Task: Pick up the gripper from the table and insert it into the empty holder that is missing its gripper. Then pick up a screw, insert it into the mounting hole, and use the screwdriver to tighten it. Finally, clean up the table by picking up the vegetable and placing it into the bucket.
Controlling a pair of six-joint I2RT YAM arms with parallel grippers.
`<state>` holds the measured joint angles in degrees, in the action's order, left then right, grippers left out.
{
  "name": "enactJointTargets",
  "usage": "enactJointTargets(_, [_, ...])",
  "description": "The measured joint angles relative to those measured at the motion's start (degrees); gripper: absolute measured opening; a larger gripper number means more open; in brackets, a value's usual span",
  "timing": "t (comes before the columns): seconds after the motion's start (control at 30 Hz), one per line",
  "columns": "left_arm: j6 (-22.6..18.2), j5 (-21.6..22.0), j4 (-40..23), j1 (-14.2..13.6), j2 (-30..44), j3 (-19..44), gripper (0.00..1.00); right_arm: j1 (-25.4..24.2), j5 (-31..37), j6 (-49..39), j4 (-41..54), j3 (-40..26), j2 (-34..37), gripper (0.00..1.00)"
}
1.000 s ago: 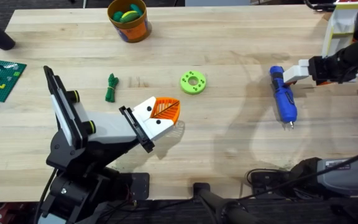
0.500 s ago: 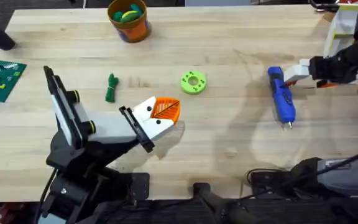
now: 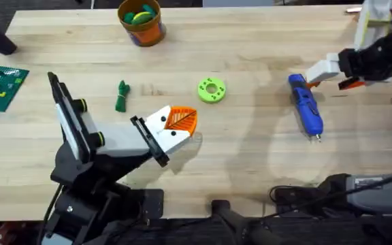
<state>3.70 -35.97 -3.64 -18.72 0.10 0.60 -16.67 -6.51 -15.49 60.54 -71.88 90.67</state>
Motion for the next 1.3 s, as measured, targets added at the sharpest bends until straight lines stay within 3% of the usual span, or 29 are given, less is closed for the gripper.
enactJointTargets(0.17, [0.0,-0.01,0.0,0.0,0.0,0.0,0.006,5.26,0.35,-0.55,0.03,-0.3,-0.46,0.993])
enactJointTargets(0.4, [0.0,0.0,0.0,0.0,0.0,0.0,0.006,12.45,7.95,-1.29,-2.63,-0.3,-0.42,0.994])
enactJointTargets(0.7, [0.0,0.0,0.0,0.0,0.0,0.0,0.006,12.46,11.23,-1.67,-2.91,-0.3,2.25,0.993])
enactJointTargets(1.3, [0.0,-0.02,0.0,0.0,0.0,0.0,0.006,12.46,11.49,-1.7,-6.52,0.98,4.69,0.994])
